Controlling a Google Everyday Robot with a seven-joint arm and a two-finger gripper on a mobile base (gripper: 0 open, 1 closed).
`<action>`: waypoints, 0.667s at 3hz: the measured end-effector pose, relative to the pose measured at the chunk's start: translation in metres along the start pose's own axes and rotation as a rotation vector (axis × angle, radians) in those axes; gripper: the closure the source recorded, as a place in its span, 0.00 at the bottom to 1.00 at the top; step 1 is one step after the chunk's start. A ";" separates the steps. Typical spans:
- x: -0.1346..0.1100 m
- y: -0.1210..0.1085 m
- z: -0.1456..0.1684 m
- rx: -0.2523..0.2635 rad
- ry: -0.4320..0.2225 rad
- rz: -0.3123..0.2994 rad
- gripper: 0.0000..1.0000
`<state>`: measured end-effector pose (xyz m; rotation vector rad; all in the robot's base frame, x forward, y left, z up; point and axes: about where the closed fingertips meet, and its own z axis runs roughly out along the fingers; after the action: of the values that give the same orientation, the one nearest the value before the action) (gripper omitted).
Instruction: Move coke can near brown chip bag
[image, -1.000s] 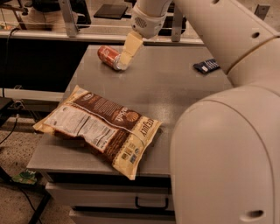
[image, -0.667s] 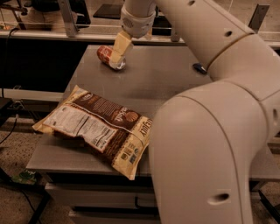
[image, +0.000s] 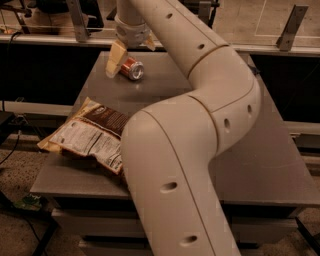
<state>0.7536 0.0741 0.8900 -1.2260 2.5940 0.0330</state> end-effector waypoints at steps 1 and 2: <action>-0.015 0.002 0.019 -0.008 0.011 0.008 0.00; -0.025 -0.003 0.040 -0.004 0.016 0.033 0.02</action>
Offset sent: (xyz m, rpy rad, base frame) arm 0.0495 0.0158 -0.0194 -0.0537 0.0982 -0.0513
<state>0.7798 0.0963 0.8583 -1.1900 2.6291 0.0349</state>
